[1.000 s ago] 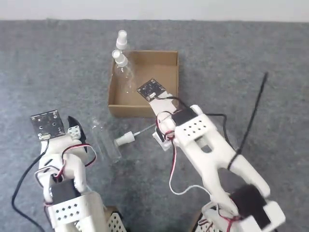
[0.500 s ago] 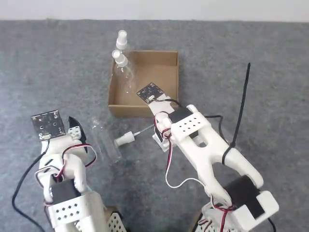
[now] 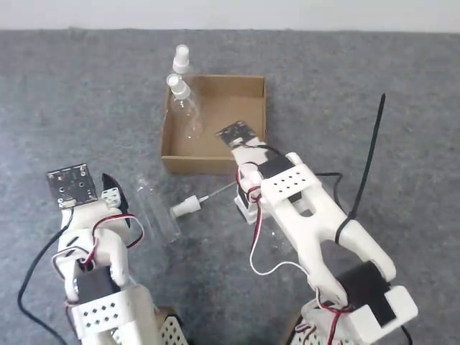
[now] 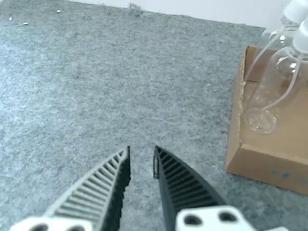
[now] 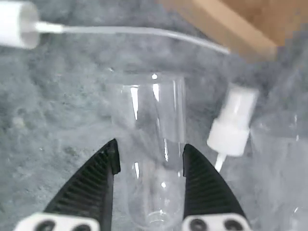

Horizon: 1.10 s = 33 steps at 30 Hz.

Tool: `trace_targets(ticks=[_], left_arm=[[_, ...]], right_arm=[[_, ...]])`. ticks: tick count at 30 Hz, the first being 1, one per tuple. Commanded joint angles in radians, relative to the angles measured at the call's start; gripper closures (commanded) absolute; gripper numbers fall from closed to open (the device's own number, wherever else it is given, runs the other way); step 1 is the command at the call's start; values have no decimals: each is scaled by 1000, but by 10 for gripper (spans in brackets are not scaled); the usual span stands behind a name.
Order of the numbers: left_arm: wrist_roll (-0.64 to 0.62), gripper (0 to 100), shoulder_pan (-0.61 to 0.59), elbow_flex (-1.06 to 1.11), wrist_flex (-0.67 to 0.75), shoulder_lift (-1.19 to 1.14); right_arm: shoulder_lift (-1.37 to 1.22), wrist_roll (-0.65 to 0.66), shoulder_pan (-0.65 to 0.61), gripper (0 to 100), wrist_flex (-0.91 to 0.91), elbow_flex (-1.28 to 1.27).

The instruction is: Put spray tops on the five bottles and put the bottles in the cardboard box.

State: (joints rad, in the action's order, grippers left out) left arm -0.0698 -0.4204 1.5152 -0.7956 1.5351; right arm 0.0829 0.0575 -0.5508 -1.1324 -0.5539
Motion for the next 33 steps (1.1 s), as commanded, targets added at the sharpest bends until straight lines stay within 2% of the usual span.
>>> trace_targets(ticks=[1, 9, 19, 33], left_arm=[[9, 923, -2, -10, 29, 18], [9, 923, -3, -10, 29, 18], [9, 923, -3, -10, 29, 18], [9, 923, -6, -10, 29, 18]], right_arm=[[13, -144, 28, 975, -36, 8], [42, -488, 25, 971, -35, 9], [291, -937, 27, 971, -36, 2], [404, -1307, 22, 970, -25, -74]])
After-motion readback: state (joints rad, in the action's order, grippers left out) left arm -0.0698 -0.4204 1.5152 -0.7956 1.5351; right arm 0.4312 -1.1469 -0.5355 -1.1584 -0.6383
